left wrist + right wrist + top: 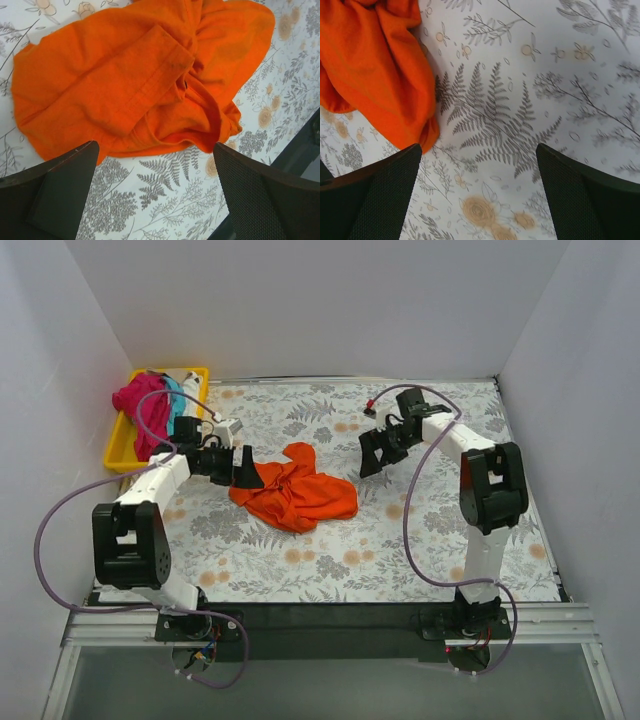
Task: Fold and stack the t-shirts
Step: Flatten the tshirt out
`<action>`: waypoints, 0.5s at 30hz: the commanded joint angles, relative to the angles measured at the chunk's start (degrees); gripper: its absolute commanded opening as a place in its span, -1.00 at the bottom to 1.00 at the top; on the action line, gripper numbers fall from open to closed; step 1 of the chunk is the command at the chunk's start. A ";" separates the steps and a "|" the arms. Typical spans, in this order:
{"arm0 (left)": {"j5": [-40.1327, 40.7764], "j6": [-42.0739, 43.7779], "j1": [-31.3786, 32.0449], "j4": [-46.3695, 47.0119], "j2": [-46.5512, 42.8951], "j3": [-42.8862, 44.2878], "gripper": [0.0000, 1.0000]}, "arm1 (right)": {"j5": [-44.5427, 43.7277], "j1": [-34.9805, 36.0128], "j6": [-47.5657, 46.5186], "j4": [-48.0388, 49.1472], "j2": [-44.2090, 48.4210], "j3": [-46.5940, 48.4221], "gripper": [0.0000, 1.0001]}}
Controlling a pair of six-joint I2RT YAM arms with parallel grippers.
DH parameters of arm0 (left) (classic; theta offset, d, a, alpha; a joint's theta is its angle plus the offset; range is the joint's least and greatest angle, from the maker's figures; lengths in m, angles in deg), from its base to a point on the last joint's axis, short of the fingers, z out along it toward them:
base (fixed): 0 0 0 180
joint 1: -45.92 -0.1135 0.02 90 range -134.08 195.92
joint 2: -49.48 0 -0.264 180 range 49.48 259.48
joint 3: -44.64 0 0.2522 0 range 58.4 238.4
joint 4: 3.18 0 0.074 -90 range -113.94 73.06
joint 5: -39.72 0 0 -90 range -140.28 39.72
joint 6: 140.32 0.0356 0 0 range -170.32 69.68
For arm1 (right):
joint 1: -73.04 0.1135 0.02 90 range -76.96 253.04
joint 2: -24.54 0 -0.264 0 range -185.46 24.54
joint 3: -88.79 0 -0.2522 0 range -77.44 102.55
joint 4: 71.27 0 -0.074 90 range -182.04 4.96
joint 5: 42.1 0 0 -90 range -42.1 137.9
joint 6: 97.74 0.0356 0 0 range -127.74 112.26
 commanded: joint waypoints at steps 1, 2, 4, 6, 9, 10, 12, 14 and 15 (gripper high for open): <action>4.55 -2.59 3.95 5.55 3.71 3.81 0.82 | 3.98 2.87 3.20 1.03 -3.39 4.67 0.74; 5.08 -2.94 4.48 5.91 4.86 4.78 0.83 | 4.24 3.49 3.20 1.03 -4.27 5.21 0.75; 5.52 -3.39 6.15 6.53 6.80 6.54 0.83 | 4.94 5.25 3.20 0.94 -5.94 6.09 0.77; 6.58 -3.65 7.12 7.14 9.61 8.91 0.79 | 5.47 6.39 2.94 0.85 -6.65 6.27 0.78; 7.28 -4.26 9.06 8.28 12.78 11.11 0.70 | 6.00 7.98 2.94 0.94 -8.23 5.92 0.72; 7.28 -4.44 9.84 8.55 13.57 11.64 0.65 | 6.44 8.16 2.94 0.94 -8.93 5.83 0.65; 7.02 -5.05 10.46 8.37 15.85 13.30 0.32 | 6.18 8.07 2.94 0.94 -9.29 5.13 0.28; 6.50 -5.23 10.90 7.41 17.35 14.54 0.10 | 6.00 7.90 2.59 0.94 -8.68 4.16 -0.04; 6.14 -5.49 10.99 6.97 18.49 15.50 -0.06 | 6.00 7.81 2.33 0.85 -7.80 2.94 -0.12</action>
